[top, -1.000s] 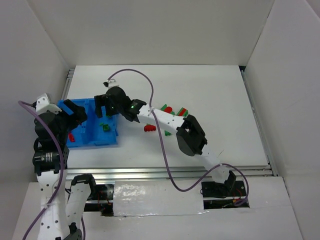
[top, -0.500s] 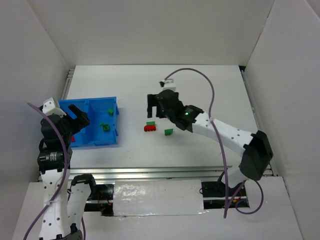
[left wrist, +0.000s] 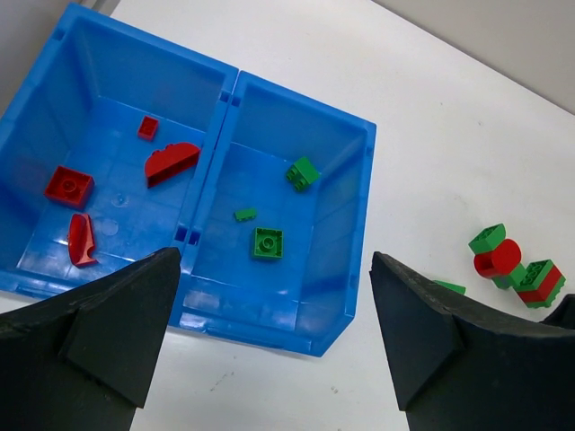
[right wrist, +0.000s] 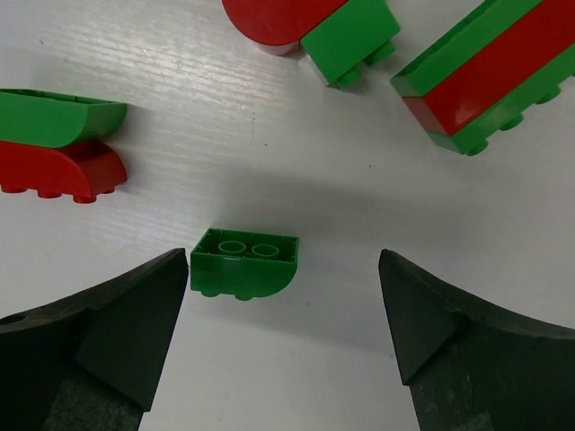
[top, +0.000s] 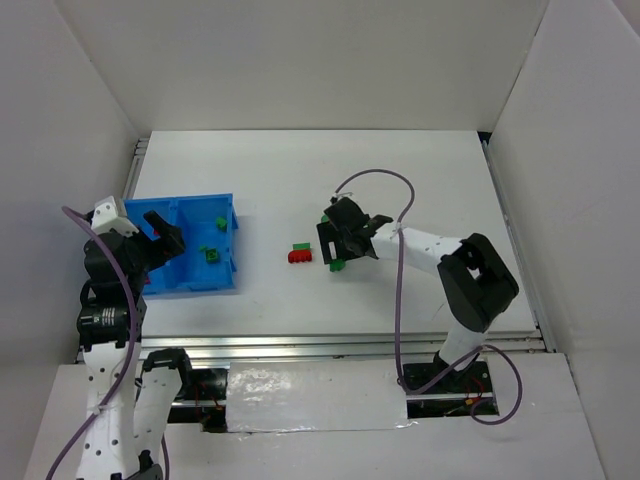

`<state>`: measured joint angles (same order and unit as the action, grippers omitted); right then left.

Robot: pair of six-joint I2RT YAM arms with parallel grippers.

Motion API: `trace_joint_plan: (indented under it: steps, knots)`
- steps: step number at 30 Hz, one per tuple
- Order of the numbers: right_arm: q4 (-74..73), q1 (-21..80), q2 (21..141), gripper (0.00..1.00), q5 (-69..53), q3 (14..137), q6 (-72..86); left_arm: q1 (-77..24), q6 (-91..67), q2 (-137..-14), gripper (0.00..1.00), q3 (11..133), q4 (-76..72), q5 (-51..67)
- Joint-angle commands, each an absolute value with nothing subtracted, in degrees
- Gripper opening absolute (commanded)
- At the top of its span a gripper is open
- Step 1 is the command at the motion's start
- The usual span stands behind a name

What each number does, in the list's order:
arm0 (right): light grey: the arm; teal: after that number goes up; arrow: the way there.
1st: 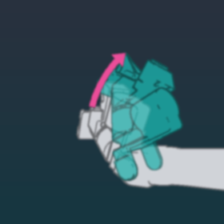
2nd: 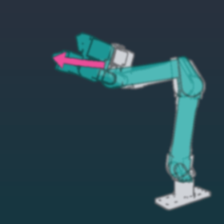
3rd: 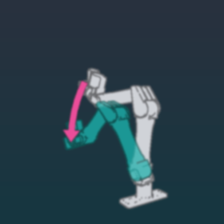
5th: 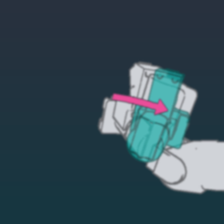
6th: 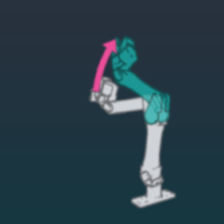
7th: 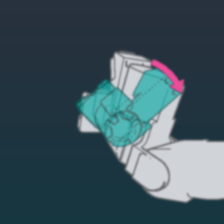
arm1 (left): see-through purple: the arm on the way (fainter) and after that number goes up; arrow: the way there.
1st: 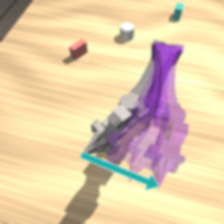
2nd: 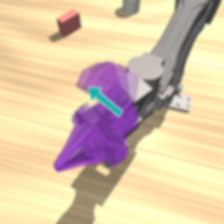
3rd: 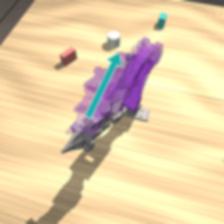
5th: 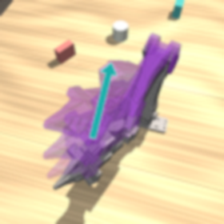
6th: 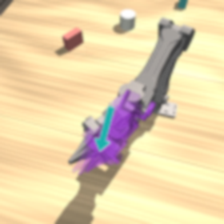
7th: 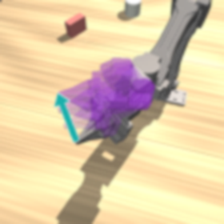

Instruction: Sort the legos into containers by color

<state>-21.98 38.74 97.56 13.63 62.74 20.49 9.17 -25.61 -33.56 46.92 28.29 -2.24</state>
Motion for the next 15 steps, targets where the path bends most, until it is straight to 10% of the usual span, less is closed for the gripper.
trace_joint_plan:
  steps: [1,10,15]
  knots:
    - [-22.0,38.9,100.3,0.93,11.9,65.3,20.5,8.9,-24.5,-32.9,0.99,47.2,25.7,-1.2]
    - [-19.7,39.0,104.0,0.75,7.1,64.6,20.7,8.6,-24.2,-33.2,1.0,47.2,25.6,-0.5]
    - [-18.6,39.0,102.2,0.34,5.8,63.6,20.5,8.6,-24.0,-33.3,1.0,47.1,25.3,0.1]
